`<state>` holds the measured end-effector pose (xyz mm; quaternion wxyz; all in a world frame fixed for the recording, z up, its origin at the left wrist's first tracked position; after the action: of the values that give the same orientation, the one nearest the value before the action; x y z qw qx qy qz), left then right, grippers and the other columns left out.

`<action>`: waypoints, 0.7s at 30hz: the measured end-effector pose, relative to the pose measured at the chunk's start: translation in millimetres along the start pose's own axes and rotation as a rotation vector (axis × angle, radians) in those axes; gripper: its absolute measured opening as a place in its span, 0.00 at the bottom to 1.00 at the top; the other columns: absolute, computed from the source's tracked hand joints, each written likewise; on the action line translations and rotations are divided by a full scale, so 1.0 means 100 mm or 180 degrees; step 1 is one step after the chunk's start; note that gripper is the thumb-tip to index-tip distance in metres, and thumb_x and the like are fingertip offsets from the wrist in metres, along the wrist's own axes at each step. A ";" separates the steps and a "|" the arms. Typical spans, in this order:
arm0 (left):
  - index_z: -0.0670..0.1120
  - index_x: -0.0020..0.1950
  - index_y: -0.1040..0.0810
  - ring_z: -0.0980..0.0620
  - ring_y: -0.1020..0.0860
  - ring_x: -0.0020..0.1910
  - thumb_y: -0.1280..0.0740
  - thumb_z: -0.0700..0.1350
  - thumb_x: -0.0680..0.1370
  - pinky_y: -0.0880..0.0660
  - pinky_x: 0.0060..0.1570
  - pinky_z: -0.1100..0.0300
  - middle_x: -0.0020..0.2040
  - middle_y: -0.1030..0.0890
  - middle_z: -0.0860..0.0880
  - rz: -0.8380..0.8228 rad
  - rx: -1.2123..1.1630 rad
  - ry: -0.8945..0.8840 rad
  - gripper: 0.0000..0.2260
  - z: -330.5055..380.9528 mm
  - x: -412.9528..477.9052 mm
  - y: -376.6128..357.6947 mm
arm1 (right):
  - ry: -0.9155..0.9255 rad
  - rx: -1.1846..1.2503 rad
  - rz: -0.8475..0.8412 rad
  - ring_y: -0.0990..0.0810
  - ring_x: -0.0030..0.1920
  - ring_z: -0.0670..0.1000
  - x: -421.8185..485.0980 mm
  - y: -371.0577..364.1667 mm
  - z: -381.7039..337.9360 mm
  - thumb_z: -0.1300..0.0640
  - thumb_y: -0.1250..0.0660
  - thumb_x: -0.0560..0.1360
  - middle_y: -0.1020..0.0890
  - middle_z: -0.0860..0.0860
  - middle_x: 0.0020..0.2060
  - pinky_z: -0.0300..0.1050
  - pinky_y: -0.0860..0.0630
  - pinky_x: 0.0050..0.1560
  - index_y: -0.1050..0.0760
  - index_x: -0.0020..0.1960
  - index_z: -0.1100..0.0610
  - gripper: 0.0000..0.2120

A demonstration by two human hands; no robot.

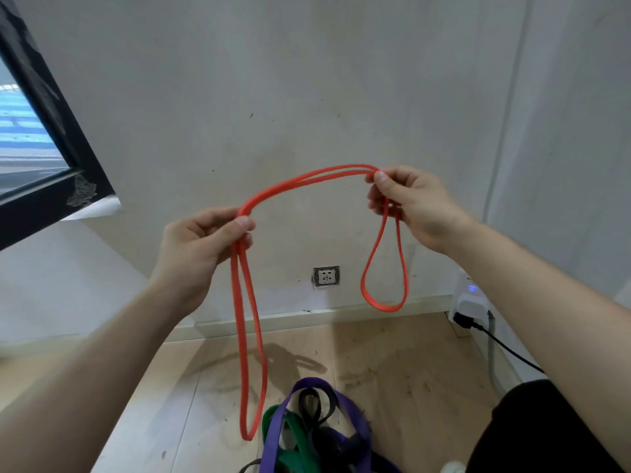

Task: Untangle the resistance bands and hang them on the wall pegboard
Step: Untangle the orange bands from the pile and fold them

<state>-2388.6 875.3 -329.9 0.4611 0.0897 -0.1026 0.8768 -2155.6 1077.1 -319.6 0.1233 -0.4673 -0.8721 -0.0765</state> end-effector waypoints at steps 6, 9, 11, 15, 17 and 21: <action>0.44 0.52 0.16 0.53 0.20 0.34 0.29 0.44 0.75 0.20 0.44 0.59 0.40 0.17 0.49 0.0197 -0.0464 -0.0302 0.08 0.22 -0.03 -0.05 | -0.0494 -0.0480 -0.1035 0.19 0.43 0.52 -0.12 -0.15 0.24 0.56 0.28 0.74 0.17 0.53 0.40 0.54 0.27 0.56 0.20 0.55 0.60 0.12; 0.47 0.52 0.16 0.54 0.22 0.34 0.30 0.44 0.76 0.22 0.39 0.62 0.40 0.17 0.50 0.0105 -0.0317 -0.0369 0.07 0.29 -0.06 -0.15 | -0.0578 -0.0766 -0.1476 0.18 0.46 0.51 -0.23 -0.32 0.23 0.59 0.26 0.73 0.16 0.52 0.41 0.51 0.25 0.58 0.21 0.58 0.62 0.15; 0.47 0.52 0.15 0.54 0.23 0.34 0.29 0.46 0.74 0.24 0.37 0.63 0.40 0.16 0.50 -0.0053 -0.0106 -0.0356 0.09 0.27 -0.10 -0.25 | -0.0548 -0.0676 -0.1641 0.17 0.46 0.50 -0.30 -0.49 0.16 0.62 0.28 0.74 0.17 0.52 0.41 0.48 0.24 0.58 0.21 0.59 0.61 0.14; 0.47 0.52 0.14 0.54 0.21 0.34 0.28 0.44 0.73 0.23 0.37 0.63 0.39 0.15 0.50 -0.0424 0.0393 -0.0337 0.09 0.12 -0.16 -0.45 | -0.0247 -0.0196 -0.1739 0.17 0.47 0.53 -0.40 -0.85 -0.07 0.60 0.26 0.73 0.17 0.54 0.43 0.48 0.21 0.58 0.21 0.60 0.60 0.15; 0.47 0.54 0.15 0.54 0.20 0.35 0.28 0.42 0.75 0.22 0.39 0.62 0.39 0.14 0.50 -0.0525 0.0571 -0.0376 0.08 0.09 -0.17 -0.48 | -0.0024 -0.0282 -0.1477 0.16 0.46 0.54 -0.40 -0.92 -0.13 0.59 0.27 0.75 0.16 0.55 0.43 0.48 0.19 0.56 0.21 0.59 0.61 0.13; 0.47 0.55 0.17 0.50 0.15 0.39 0.27 0.45 0.72 0.18 0.43 0.59 0.43 0.13 0.47 -0.0608 0.0826 -0.0475 0.12 0.11 -0.18 -0.44 | 0.0337 -0.0587 -0.1094 0.15 0.43 0.50 -0.40 -0.94 -0.19 0.62 0.28 0.76 0.15 0.55 0.42 0.42 0.19 0.48 0.18 0.54 0.63 0.08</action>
<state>-2341.4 883.1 -319.4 0.5179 0.2226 -0.0136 0.8259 -2209.9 988.7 -314.5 0.1109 -0.3162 -0.9206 -0.2004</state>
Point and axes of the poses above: each hand's wrist, its own x-axis towards the middle knuckle, its own y-axis out of the back of the hand, z = x × y, the point moved 6 cm from there along x, towards the middle knuckle
